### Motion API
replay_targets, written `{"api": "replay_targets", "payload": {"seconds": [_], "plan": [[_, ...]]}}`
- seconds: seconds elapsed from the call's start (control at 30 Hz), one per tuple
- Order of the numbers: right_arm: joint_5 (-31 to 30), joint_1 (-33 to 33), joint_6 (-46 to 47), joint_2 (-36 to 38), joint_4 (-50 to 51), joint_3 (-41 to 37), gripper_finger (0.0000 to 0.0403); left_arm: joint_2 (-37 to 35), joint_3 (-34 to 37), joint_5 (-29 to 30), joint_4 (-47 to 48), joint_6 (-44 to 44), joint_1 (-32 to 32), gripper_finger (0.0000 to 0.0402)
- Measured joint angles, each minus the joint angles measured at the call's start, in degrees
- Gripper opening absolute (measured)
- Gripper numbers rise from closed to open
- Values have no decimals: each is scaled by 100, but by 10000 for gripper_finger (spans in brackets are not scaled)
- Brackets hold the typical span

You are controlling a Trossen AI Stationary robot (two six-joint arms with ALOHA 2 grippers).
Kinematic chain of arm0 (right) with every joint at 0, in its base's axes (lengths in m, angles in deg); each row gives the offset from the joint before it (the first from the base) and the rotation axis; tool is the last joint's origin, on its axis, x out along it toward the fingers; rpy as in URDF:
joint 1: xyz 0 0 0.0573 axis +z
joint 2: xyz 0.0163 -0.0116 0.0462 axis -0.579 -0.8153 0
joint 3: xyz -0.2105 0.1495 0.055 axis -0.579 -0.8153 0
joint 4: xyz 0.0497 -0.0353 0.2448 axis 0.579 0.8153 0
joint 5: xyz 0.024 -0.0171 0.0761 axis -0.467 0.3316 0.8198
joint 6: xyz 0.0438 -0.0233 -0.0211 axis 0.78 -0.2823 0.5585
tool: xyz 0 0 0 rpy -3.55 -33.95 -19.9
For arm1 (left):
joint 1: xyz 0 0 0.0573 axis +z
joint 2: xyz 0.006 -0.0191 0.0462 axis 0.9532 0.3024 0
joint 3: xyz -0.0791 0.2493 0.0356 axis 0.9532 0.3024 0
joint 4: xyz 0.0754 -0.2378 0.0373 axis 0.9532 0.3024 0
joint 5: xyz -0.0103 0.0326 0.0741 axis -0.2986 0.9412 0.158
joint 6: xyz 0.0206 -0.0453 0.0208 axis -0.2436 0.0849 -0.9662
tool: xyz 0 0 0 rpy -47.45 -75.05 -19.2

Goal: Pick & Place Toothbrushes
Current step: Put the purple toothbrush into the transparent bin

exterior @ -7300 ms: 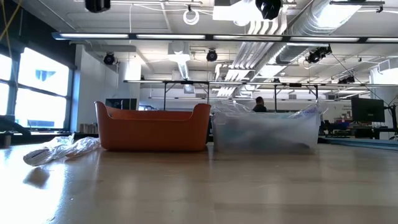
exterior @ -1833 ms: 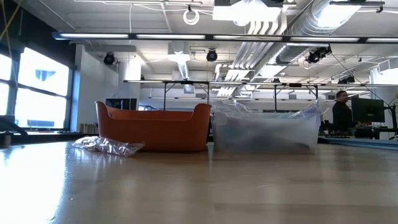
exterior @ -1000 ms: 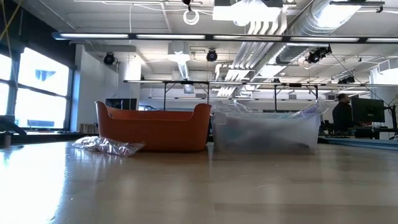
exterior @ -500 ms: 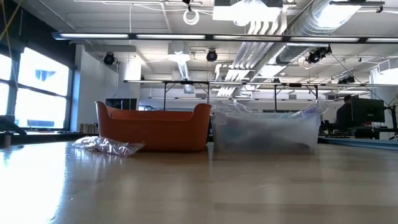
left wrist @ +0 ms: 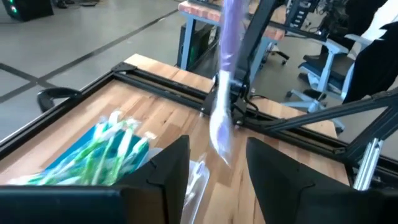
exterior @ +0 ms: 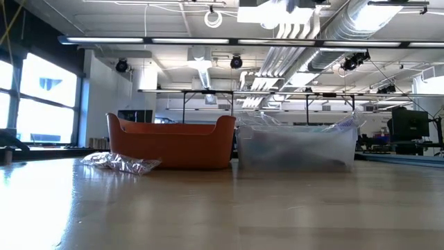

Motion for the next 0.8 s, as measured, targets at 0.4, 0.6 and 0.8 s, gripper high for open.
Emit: {"api": "replay_targets", "payload": {"seconds": [0.4,0.6,0.8], "plan": [[-703,-88,-391,-223,2148,0,43,-586,-4,44,468,10,0,148],[-709,-92,-578,-1119,2397,0,43,-586,-4,41,602,154,-2,147],[-705,-91,-1059,-1805,2528,0,43,-586,-2,39,1055,557,-2,147]]}}
